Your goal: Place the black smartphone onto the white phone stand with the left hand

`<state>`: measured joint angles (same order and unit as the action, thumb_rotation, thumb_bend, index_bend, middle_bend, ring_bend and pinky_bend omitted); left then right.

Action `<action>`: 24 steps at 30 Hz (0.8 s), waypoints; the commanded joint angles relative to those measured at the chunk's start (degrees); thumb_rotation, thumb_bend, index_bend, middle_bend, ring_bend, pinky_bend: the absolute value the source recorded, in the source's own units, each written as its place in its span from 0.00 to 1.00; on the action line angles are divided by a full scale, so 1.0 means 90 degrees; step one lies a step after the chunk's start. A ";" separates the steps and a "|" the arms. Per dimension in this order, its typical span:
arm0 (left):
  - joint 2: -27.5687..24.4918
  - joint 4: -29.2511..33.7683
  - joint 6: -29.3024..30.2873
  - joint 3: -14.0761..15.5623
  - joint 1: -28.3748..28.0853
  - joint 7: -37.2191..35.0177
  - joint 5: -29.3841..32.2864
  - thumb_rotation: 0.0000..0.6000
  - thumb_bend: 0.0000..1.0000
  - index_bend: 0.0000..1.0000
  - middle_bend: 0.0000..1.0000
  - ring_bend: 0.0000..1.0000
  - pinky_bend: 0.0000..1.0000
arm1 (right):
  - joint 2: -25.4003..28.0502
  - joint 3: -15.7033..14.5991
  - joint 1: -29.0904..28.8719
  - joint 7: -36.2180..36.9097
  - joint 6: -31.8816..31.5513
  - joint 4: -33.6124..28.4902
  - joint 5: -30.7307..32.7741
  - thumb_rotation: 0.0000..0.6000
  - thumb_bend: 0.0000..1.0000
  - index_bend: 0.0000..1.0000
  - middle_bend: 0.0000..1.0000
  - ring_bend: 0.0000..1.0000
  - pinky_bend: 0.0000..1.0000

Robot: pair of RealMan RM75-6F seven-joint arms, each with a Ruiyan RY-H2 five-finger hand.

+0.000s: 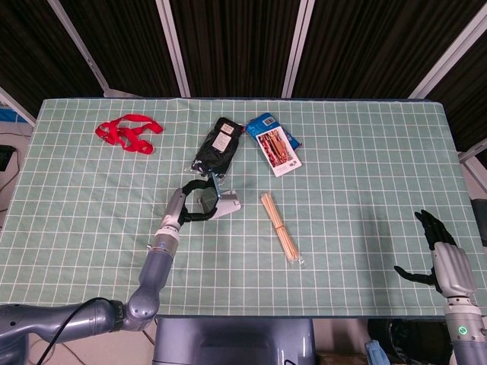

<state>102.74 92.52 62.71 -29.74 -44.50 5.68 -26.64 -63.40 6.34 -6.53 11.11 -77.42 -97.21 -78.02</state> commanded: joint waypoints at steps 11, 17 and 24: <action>-0.0048 0.0048 -0.0038 0.0014 -0.0004 0.0018 0.0040 1.00 0.33 0.13 0.11 0.00 0.00 | -0.0003 -0.0001 0.0000 -0.0009 0.0001 0.0001 0.0001 1.00 0.11 0.00 0.00 0.00 0.15; -0.0116 0.0169 -0.0068 0.0057 0.0021 0.0028 0.0036 1.00 0.32 0.09 0.07 0.00 0.00 | -0.0003 -0.0004 0.0001 -0.0012 0.0000 0.0001 -0.0003 1.00 0.11 0.00 0.00 0.00 0.15; -0.0238 0.0358 -0.0057 0.0159 0.0079 0.0068 -0.0012 1.00 0.31 0.05 0.01 0.00 0.00 | 0.0001 -0.0008 0.0007 -0.0002 -0.0005 -0.0002 -0.0008 1.00 0.11 0.00 0.00 0.00 0.15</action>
<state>100.70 95.63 62.12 -28.40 -43.88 6.28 -26.65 -63.38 6.27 -6.47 11.08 -77.46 -97.23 -78.10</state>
